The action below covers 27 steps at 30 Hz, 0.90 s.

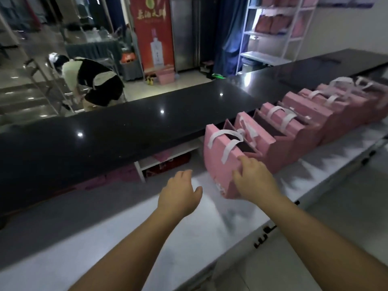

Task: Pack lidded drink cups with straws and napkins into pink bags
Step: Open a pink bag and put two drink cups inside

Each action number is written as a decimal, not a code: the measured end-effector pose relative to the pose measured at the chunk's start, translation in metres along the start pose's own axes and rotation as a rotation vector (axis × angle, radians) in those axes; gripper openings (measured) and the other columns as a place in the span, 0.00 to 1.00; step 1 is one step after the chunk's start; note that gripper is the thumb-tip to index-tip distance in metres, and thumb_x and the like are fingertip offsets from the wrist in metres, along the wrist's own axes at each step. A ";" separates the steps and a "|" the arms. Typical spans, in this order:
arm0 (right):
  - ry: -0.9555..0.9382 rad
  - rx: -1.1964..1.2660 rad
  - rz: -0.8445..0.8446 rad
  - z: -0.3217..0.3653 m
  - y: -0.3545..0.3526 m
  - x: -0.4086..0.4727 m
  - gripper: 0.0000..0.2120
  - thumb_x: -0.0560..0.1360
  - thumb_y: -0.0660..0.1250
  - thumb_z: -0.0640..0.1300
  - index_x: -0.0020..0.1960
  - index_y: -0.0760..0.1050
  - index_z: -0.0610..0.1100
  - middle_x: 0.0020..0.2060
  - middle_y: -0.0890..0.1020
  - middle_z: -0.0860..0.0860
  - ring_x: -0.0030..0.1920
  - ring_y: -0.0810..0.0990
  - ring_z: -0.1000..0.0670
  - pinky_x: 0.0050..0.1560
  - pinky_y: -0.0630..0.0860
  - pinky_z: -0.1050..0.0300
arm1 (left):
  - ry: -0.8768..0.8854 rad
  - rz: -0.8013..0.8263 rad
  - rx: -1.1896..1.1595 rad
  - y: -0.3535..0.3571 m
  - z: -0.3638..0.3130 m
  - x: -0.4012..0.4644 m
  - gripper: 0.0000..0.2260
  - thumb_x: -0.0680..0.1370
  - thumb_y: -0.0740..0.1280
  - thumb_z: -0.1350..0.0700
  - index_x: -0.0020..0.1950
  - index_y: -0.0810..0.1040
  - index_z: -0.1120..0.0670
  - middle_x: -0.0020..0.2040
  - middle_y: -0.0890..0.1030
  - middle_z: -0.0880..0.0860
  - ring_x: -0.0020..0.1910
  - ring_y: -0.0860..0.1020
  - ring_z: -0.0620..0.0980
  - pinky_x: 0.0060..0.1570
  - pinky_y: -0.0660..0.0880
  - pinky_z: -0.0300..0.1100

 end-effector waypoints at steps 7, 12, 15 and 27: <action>0.058 0.037 -0.045 -0.037 -0.018 0.060 0.12 0.80 0.61 0.42 0.61 0.76 0.42 0.55 0.81 0.42 0.57 0.78 0.38 0.55 0.76 0.43 | 0.032 0.047 -0.107 0.022 -0.064 0.078 0.28 0.79 0.64 0.36 0.75 0.69 0.48 0.71 0.75 0.52 0.64 0.78 0.55 0.60 0.80 0.55; 0.016 0.027 0.025 -0.053 -0.015 0.115 0.10 0.78 0.63 0.40 0.59 0.74 0.42 0.53 0.81 0.43 0.53 0.80 0.38 0.50 0.76 0.47 | -0.046 -0.033 -0.138 0.031 -0.104 0.127 0.30 0.78 0.64 0.36 0.74 0.67 0.52 0.66 0.75 0.56 0.59 0.78 0.58 0.54 0.81 0.57; -0.040 0.021 0.086 -0.059 -0.006 0.143 0.14 0.78 0.63 0.39 0.64 0.74 0.43 0.56 0.81 0.43 0.53 0.80 0.39 0.50 0.77 0.47 | -0.146 -0.069 -0.145 0.038 -0.123 0.149 0.37 0.75 0.67 0.34 0.75 0.64 0.55 0.69 0.71 0.56 0.63 0.74 0.60 0.55 0.78 0.55; -0.215 -0.120 0.158 -0.061 0.033 0.190 0.18 0.78 0.63 0.36 0.68 0.70 0.41 0.51 0.82 0.44 0.47 0.83 0.41 0.36 0.74 0.50 | -0.459 -0.123 -0.267 0.043 -0.112 0.163 0.19 0.79 0.64 0.50 0.67 0.70 0.57 0.59 0.78 0.56 0.54 0.80 0.60 0.49 0.78 0.51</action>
Point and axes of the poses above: each hand's wrist, its own x-axis towards the middle knuckle, its own y-axis out of the palm, z = x × y, the point moved 6 cm from there along x, towards the middle knuckle
